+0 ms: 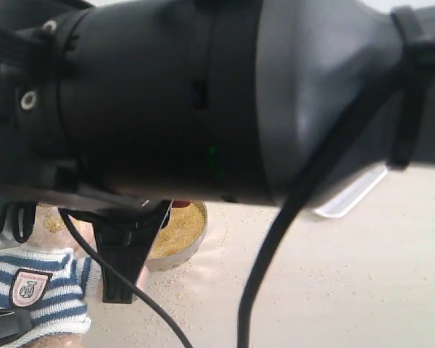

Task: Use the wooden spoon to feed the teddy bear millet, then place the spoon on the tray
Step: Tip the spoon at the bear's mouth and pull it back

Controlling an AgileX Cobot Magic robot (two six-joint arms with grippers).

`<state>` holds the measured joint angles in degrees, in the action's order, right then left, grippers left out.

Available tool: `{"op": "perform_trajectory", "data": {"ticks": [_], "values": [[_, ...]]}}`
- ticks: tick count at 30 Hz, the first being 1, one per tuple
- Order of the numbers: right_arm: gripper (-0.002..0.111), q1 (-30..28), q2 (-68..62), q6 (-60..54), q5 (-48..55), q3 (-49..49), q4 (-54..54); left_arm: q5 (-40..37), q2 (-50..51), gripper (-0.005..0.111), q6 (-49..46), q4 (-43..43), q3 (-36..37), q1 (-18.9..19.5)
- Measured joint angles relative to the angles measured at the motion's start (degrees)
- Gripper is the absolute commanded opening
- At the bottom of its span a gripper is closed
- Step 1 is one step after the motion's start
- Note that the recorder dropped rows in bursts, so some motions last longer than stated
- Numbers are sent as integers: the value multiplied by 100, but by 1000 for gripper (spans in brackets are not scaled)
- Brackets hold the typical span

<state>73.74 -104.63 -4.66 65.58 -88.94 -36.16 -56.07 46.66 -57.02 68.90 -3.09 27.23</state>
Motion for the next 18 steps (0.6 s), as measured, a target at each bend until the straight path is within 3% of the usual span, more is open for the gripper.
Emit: {"op": "perform_trajectory", "data": {"ticks": [18], "values": [[1,219,-158,250,400,0,-344,0,0,5,0,0,0,0]]}}
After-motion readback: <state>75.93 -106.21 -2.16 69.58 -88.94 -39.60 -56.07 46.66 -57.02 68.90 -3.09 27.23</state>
